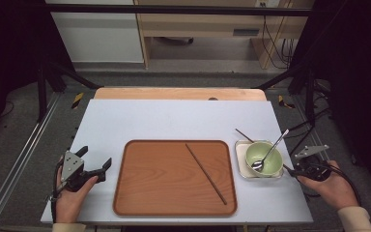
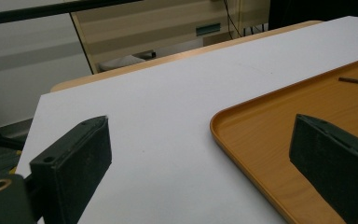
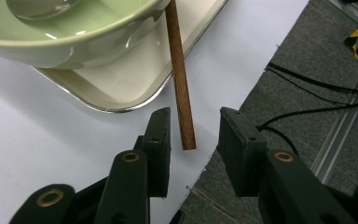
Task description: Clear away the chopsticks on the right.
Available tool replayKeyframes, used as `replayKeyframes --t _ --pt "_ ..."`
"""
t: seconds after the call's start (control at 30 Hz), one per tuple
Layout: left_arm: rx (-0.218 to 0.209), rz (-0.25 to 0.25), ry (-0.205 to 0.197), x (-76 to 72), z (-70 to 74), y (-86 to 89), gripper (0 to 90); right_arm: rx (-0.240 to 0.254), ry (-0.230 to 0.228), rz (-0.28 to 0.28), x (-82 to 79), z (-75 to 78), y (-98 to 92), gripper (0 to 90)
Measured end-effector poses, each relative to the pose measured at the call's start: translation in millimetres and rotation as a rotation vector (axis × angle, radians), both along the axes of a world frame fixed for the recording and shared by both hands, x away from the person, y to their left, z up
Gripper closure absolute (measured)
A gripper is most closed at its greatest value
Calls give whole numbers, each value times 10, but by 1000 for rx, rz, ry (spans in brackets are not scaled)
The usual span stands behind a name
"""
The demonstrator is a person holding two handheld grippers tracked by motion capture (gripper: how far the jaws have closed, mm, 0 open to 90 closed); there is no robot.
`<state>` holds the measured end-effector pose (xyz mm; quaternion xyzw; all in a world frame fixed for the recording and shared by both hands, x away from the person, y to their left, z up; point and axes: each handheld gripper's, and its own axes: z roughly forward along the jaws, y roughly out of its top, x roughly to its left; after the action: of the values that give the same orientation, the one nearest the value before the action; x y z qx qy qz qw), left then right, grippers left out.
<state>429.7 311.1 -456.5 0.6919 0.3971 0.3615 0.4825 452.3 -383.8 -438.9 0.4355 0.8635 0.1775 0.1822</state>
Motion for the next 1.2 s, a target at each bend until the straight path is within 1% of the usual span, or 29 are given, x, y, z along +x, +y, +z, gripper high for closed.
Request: replayKeyframes --t 0.13,0.17,0.3,0.43,0.47,0.5,0.53,0.6,0.63,0.67,0.73,0.77,0.8,0.83,0.87,0.9,0.93,0.97,1.0,1.03,1.07,1.1,1.13,1.17,1.2 --pt "-1 -3 1 -4 0 1 53 -3 20 9 26 -29 4 671" --pt "0 -3 0 -5 0 -2 53 -1 23 3 34 -39 4 672" --pt "1 -7 1 -4 0 -13 53 7 38 14 53 -66 -1 709" --pt "0 -5 1 -5 -1 -9 53 9 44 22 72 -68 7 741" --pt "3 -4 1 -6 2 -5 52 16 48 14 80 -68 23 774" --pt "3 -4 1 -6 2 -5 52 16 48 14 80 -68 23 774" --pt "2 -4 1 -7 1 -6 52 13 60 15 85 -67 34 814" --pt "3 -4 1 -7 1 -5 52 9 57 20 89 -69 31 825" --pt "2 -3 1 -7 1 -3 52 18 66 19 88 -66 32 838" --pt "3 -3 1 -7 1 -2 52 27 71 6 81 -58 40 840" --pt "0 -2 0 -6 1 0 52 54 70 -22 48 -20 40 842" --pt "-2 -2 1 -7 2 1 52 62 63 -24 38 -7 31 842" --pt "-3 -2 0 -7 4 2 52 84 62 -72 11 9 65 842" --pt "-3 -2 0 -7 4 2 52 69 62 -63 -9 28 62 842" --pt "-4 -2 0 -8 4 2 52 69 62 -63 -9 28 62 842" --pt "-3 -1 0 -7 4 2 52 66 50 -84 -34 42 74 842" --pt "-2 -1 0 -7 3 2 53 75 36 -131 -70 68 84 843" --pt "-1 -1 0 -5 1 2 52 88 21 -160 -89 78 82 843" --pt "1 -1 1 -2 -2 1 52 119 9 -218 -121 98 87 843" --pt "4 -3 5 1 -11 -7 52 149 -6 -312 -183 98 147 843" --pt "4 -3 5 1 -11 -7 52 149 -6 -312 -183 98 147 843" --pt "13 -7 9 1 -20 -18 52 180 -12 -369 -213 57 214 843" --pt "13 -7 9 1 -20 -18 52 180 -12 -369 -213 57 214 843" --pt "14 -6 7 1 -24 -23 52 167 -4 -410 -225 10 266 843" --pt "15 -7 6 2 -21 -25 52 167 -4 -410 -225 10 266 843"
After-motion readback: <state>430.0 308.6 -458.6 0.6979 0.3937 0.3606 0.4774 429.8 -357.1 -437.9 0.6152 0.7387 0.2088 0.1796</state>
